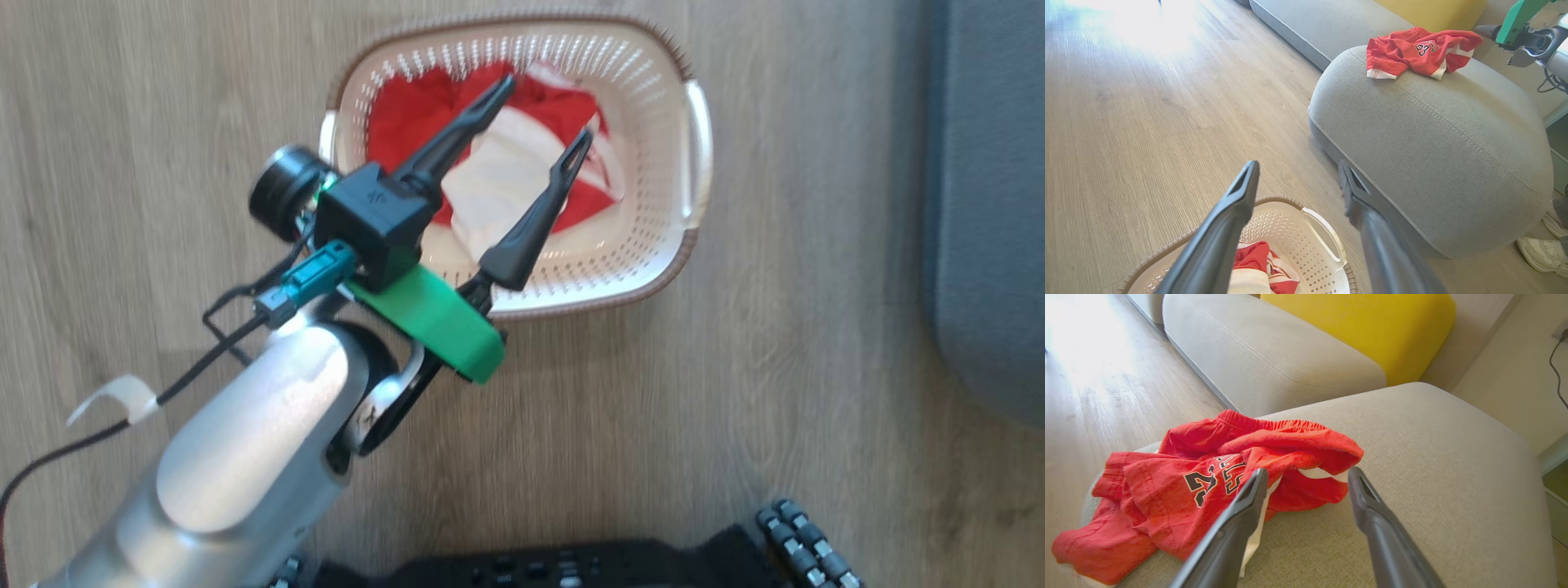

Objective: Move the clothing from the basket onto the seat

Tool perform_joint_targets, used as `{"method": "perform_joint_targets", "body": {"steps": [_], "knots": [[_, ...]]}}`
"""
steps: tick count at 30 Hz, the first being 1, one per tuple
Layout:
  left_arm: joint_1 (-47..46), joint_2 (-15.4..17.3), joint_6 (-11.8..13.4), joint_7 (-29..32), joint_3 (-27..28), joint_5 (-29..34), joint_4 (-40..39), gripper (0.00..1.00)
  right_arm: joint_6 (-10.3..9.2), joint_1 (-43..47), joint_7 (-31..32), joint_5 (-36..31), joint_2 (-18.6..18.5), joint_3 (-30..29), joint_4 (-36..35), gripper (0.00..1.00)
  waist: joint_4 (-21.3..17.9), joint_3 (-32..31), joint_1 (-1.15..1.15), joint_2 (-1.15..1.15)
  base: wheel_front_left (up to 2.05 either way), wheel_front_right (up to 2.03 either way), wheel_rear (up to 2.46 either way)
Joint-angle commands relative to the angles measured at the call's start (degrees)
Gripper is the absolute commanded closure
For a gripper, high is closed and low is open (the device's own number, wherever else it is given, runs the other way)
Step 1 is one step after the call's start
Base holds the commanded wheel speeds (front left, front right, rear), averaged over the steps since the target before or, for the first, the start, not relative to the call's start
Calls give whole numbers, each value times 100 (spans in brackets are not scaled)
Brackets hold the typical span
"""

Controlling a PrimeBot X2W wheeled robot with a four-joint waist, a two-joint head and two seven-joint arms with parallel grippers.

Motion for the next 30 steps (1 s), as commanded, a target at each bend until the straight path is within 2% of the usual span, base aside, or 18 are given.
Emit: {"method": "perform_joint_targets", "body": {"steps": [1, 6, 10, 11, 15, 22, 30], "knots": [[167, 168, 32, -61, 220, -59, -121, 0, 40, 302, -112, 183, -156, 133, -328, 0, -181, -457, 0, 0, 0, 0, 0], [525, 177, 166, -291, 418, -317, 111, 0, 40, 1080, -345, 802, -48, 985, -787, 0, -230, -1208, 0, 0, 0, 0, 0], [900, 164, 290, -478, 576, -556, 329, 0, 40, 1792, -454, 1436, -10, 1760, -1254, 0, -88, -1798, 0, 0, 0, 0, 0], [900, 164, 290, -478, 576, -556, 329, 0, 40, 1792, -454, 1436, -10, 1760, -1254, 0, -88, -1798, 0, 0, 0, 0, 0], [1308, 232, 407, -644, 738, -754, 567, 0, 40, 2513, -578, 1839, -20, 2427, -1687, 0, 103, -2321, 0, 0, 0, 0, 0], [1953, 337, 564, -942, 1135, -1149, 964, 0, 40, 3433, -952, 1759, 372, 3288, -2267, 0, 422, -3016, 0, 0, 0, 0, 0], [2432, 484, 634, -1195, 1566, -1247, 1421, 0, 40, 4346, -1603, 1488, 917, 4037, -2382, 0, 839, -3492, 0, 0, 0, 0, 0]]}}
